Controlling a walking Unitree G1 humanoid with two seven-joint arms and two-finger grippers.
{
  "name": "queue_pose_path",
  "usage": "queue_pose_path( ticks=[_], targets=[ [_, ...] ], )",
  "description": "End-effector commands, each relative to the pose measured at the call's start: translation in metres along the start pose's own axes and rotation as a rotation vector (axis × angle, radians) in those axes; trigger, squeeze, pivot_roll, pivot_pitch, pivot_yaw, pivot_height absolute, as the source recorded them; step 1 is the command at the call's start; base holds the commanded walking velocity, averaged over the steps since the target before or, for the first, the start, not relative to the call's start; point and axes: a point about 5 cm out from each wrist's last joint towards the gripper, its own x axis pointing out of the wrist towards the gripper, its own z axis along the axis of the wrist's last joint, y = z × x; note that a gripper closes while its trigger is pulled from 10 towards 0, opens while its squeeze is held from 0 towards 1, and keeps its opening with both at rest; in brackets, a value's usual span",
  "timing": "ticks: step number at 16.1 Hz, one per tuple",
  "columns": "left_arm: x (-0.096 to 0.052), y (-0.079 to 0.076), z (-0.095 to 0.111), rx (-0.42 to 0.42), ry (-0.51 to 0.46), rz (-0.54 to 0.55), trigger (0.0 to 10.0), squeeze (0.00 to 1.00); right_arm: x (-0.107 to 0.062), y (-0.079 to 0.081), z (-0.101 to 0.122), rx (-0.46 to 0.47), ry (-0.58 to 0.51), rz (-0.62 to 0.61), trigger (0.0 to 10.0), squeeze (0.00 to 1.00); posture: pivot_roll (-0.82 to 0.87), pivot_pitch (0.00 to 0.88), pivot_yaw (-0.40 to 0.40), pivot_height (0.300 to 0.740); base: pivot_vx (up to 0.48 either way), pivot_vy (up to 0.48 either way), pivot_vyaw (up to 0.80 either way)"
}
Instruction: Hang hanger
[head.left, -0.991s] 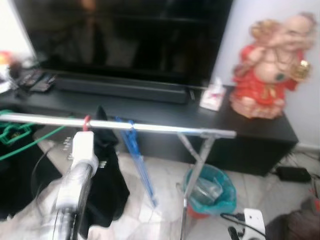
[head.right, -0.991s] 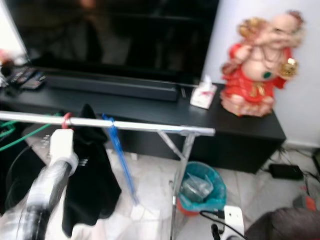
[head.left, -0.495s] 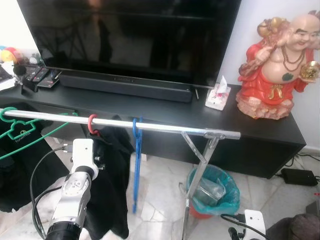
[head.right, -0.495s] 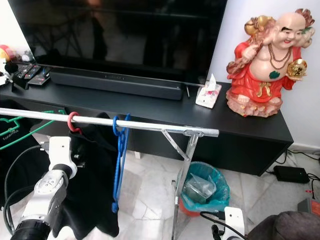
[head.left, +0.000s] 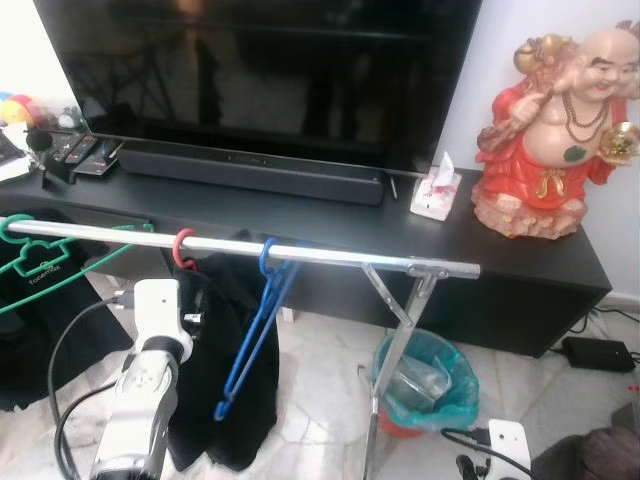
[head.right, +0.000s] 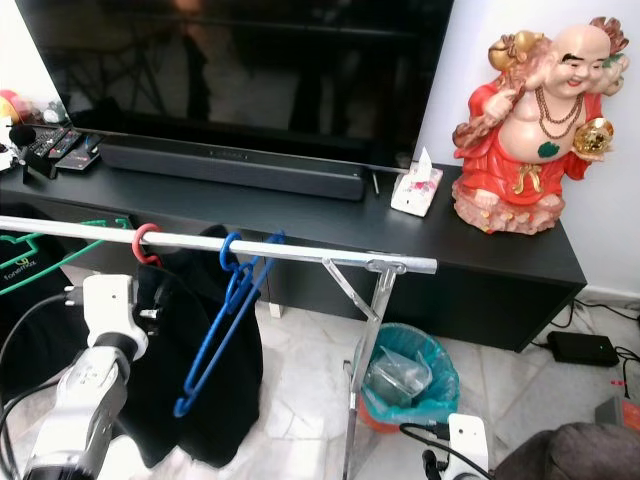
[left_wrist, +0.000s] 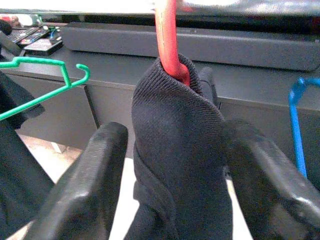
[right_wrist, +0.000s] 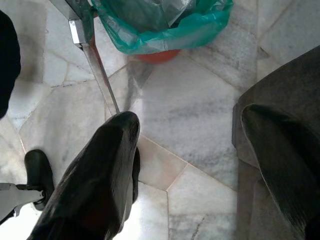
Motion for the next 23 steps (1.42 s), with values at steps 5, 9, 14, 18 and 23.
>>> queue_pose_path(
  ticks=[5,9,14,18,23],
  targets=[
    [-0.051,0.016,0.007,0.101,-0.022,0.024,10.0,1.00,0.000,-0.002,0.000,-0.006,0.004,-0.004,10.0,0.00,0.07,0.000,-0.018,0.740,0.000,0.000,0.00],
    [-0.089,0.030,-0.040,0.257,0.219,-0.018,10.0,1.00,0.000,-0.002,0.001,-0.008,0.004,-0.004,10.0,0.00,0.07,0.000,-0.017,0.740,0.000,0.000,0.00],
    [-0.104,0.032,-0.095,0.312,0.503,-0.078,10.0,0.00,0.000,-0.002,0.001,-0.010,0.004,-0.003,10.0,0.00,0.07,0.000,-0.017,0.740,0.000,0.000,0.00],
    [-0.099,0.031,-0.126,0.300,0.639,-0.036,10.0,0.00,0.000,-0.001,0.001,-0.010,0.006,-0.002,10.0,0.00,0.06,0.000,-0.018,0.740,0.000,0.000,0.00],
    [-0.092,0.030,-0.165,0.177,0.790,0.057,10.0,0.00,0.000,-0.001,0.000,-0.016,0.014,-0.006,10.0,0.00,0.05,0.000,-0.014,0.740,0.000,0.000,0.00]
  ],
)
